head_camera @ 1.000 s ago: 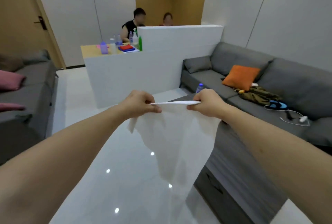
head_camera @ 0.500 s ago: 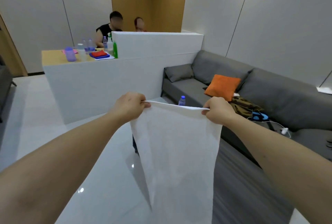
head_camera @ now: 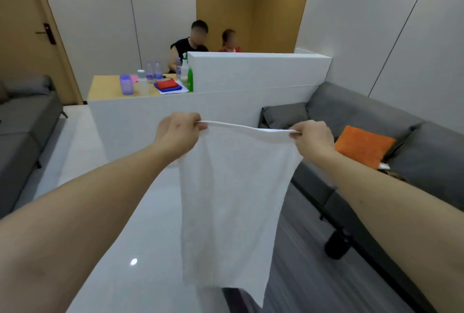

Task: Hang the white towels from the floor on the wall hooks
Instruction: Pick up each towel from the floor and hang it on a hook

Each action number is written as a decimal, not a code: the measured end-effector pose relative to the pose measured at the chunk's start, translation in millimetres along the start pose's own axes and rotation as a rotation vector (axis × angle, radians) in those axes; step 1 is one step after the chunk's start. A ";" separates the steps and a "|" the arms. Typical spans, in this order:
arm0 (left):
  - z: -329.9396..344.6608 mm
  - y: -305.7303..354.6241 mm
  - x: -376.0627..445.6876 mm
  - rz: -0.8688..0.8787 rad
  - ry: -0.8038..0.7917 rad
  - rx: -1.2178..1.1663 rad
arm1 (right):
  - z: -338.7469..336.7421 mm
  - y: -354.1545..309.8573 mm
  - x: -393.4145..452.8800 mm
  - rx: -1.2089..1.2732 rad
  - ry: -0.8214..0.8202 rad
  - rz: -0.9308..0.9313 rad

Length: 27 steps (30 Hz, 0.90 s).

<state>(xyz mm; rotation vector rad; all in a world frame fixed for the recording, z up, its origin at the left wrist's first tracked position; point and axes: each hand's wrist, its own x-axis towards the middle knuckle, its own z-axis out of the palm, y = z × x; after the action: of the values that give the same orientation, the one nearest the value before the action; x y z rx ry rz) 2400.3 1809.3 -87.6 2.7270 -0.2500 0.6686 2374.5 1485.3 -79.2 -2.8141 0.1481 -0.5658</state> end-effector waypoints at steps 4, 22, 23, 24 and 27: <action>-13.7 24.8 19.7 0.018 0.186 0.020 | -17.3 15.1 25.2 0.142 0.159 -0.093; 131.8 264.5 -304.6 -0.281 -0.339 0.050 | 35.7 335.4 -197.1 0.130 -0.430 -0.178; 143.3 276.4 -323.5 -0.289 -0.385 0.050 | 42.5 354.6 -212.3 0.102 -0.474 -0.170; 154.1 287.6 -341.6 -0.304 -0.424 0.044 | 49.0 373.0 -228.1 0.078 -0.516 -0.167; 181.8 319.4 -393.0 -0.327 -0.536 0.016 | 57.6 421.2 -274.1 0.041 -0.599 -0.159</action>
<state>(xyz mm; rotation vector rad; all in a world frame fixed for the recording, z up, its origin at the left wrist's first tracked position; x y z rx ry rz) 2055.1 1484.2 -341.9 2.8146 0.0854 -0.1547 2125.4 1136.4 -347.8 -2.8289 -0.2035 0.2557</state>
